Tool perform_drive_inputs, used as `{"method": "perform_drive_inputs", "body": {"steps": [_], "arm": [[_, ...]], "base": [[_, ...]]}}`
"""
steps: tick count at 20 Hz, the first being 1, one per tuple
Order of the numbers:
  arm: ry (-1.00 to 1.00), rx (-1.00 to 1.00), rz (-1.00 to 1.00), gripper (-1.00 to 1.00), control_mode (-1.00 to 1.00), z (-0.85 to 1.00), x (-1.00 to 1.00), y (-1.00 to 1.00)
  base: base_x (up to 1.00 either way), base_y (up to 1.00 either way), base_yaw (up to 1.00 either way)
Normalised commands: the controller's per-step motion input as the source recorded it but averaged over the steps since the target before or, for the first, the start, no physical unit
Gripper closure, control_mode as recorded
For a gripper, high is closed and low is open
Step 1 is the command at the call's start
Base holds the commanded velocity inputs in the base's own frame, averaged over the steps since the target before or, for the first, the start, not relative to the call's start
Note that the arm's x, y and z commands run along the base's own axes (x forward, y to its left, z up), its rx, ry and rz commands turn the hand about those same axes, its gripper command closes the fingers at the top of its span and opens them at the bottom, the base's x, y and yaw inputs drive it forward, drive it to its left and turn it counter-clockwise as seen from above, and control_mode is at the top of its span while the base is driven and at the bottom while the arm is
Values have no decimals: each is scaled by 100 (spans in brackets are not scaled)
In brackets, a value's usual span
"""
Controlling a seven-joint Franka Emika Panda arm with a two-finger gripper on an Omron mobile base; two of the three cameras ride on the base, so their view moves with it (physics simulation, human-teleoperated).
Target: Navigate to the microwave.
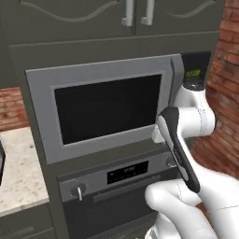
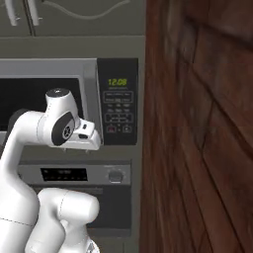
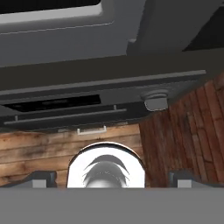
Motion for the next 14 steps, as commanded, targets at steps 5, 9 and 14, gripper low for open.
{"method": "perform_drive_inputs", "body": {"steps": [5, 9, 14], "arm": [[0, 0, 0, -100, 100, 0, 0, 0], [0, 0, 0, -100, 100, 0, 0, 0], [0, 0, 0, -100, 100, 0, 0, 0]], "base": [[3, -30, 12], [15, 0, 10], [3, 0, 5]]}}
